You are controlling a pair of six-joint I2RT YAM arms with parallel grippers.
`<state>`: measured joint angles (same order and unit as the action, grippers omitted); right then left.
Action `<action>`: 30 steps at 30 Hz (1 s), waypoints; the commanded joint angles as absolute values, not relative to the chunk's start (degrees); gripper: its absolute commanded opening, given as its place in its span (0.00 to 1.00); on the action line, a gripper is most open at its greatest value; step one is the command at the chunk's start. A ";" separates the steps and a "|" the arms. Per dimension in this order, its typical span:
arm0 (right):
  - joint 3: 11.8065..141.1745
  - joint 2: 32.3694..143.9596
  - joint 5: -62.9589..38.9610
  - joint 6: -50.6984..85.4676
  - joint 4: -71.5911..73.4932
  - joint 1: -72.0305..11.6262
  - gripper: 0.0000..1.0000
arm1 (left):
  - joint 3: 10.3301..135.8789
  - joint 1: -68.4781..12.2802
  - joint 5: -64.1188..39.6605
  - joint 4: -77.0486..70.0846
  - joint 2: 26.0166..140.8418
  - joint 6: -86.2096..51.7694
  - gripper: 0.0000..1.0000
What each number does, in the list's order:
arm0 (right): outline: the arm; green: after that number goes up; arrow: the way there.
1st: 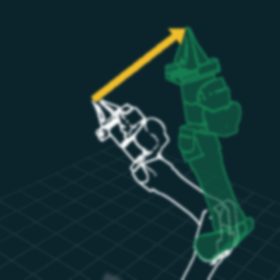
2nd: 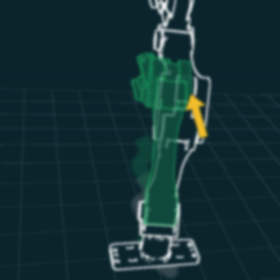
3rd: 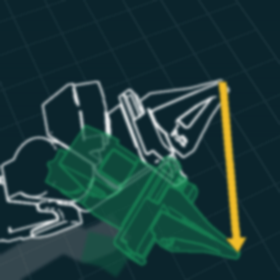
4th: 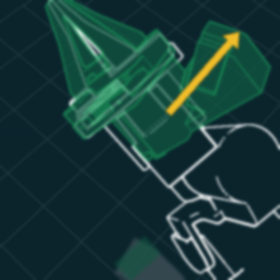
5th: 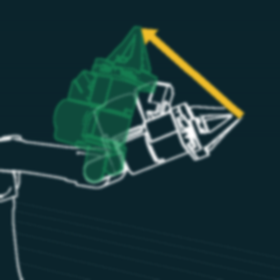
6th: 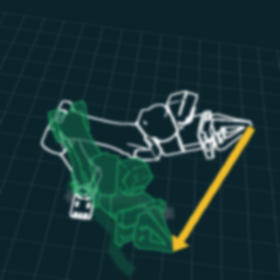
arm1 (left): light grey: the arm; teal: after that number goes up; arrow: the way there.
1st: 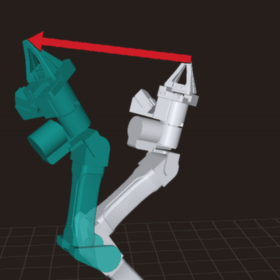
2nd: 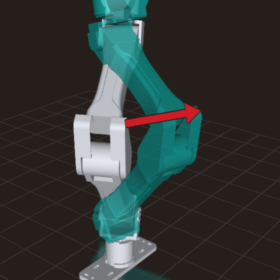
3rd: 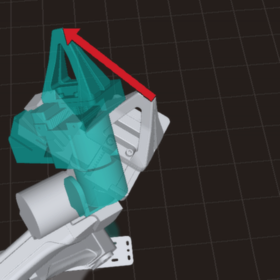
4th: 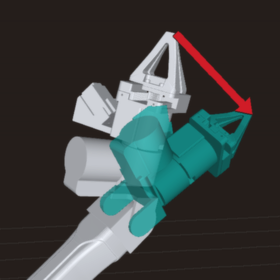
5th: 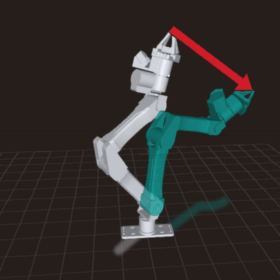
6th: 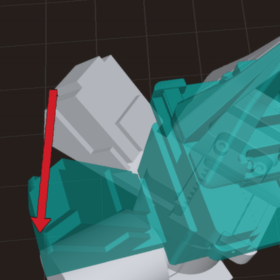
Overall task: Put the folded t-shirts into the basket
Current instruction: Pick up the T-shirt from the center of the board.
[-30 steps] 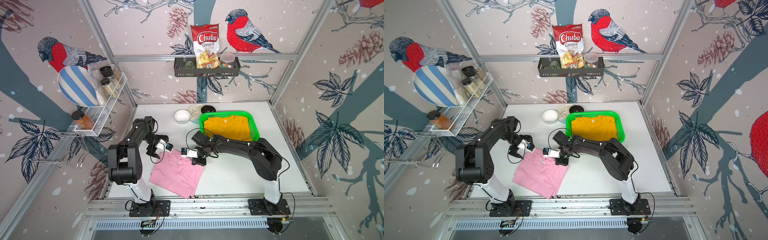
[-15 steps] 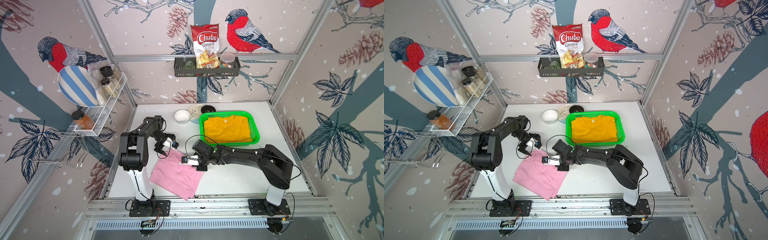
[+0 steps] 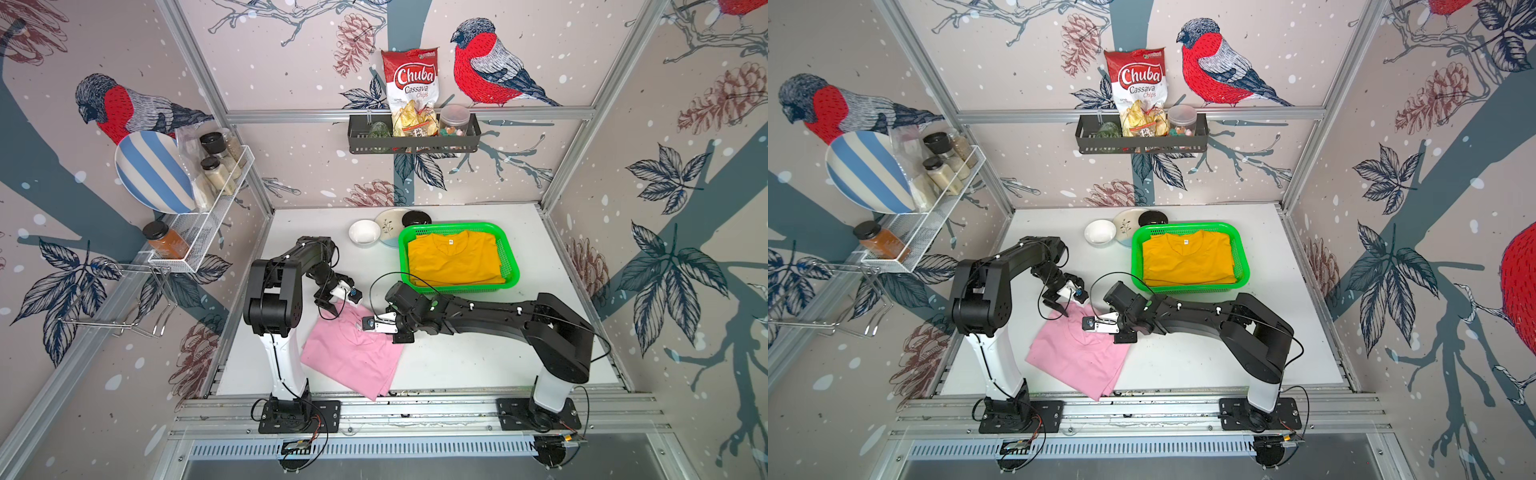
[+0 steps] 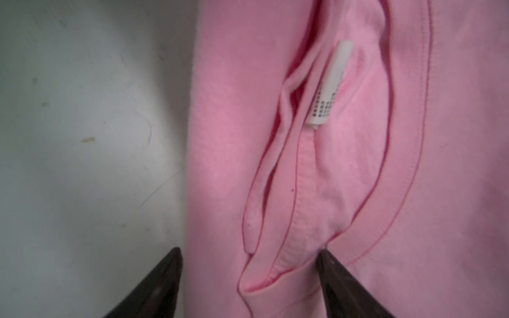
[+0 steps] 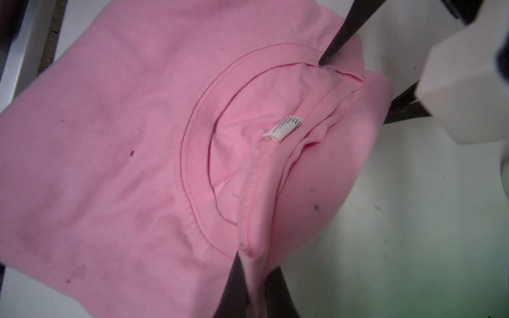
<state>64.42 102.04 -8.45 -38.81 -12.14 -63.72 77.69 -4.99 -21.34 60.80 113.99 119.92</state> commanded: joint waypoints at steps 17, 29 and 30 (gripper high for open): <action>58.91 93.73 -5.07 -34.79 -8.18 -61.70 0.00 | 74.36 -6.77 -18.00 64.15 107.90 133.61 0.09; 57.73 80.07 -4.40 -31.09 -21.45 -55.58 0.00 | 82.75 -16.19 -19.89 75.15 97.07 117.17 0.00; 58.28 78.64 -4.55 -30.67 -23.40 -54.53 0.00 | 83.33 -18.32 -19.27 75.30 96.32 114.72 0.00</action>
